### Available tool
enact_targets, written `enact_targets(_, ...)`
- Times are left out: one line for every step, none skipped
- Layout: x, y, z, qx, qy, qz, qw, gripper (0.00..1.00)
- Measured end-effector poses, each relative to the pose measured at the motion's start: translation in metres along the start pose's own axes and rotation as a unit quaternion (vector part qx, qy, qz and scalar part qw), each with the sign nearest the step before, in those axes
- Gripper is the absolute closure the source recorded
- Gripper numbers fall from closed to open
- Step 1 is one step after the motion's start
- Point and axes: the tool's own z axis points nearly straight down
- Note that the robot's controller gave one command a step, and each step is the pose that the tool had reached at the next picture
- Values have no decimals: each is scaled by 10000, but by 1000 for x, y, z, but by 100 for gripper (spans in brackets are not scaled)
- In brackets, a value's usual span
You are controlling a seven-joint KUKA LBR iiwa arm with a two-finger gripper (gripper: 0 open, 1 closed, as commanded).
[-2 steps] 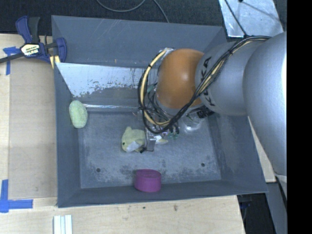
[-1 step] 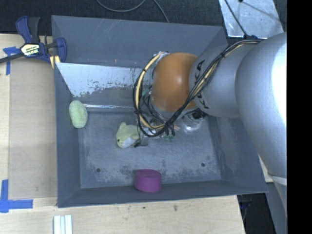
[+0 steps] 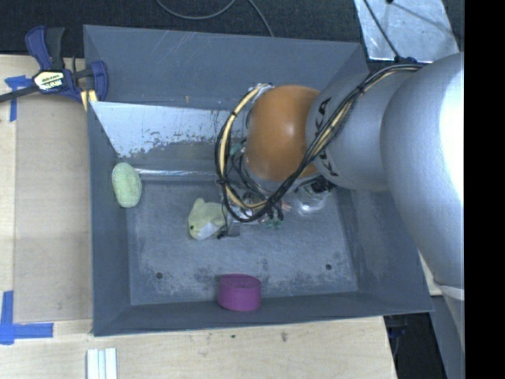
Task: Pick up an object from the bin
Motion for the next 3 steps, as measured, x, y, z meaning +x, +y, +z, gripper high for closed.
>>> enact_targets(1,0,-2,2,13,2,10000,100)
enact_targets(2,0,-16,4,33,2,10000,100)
enact_targets(0,0,-28,1,9,0,10000,100)
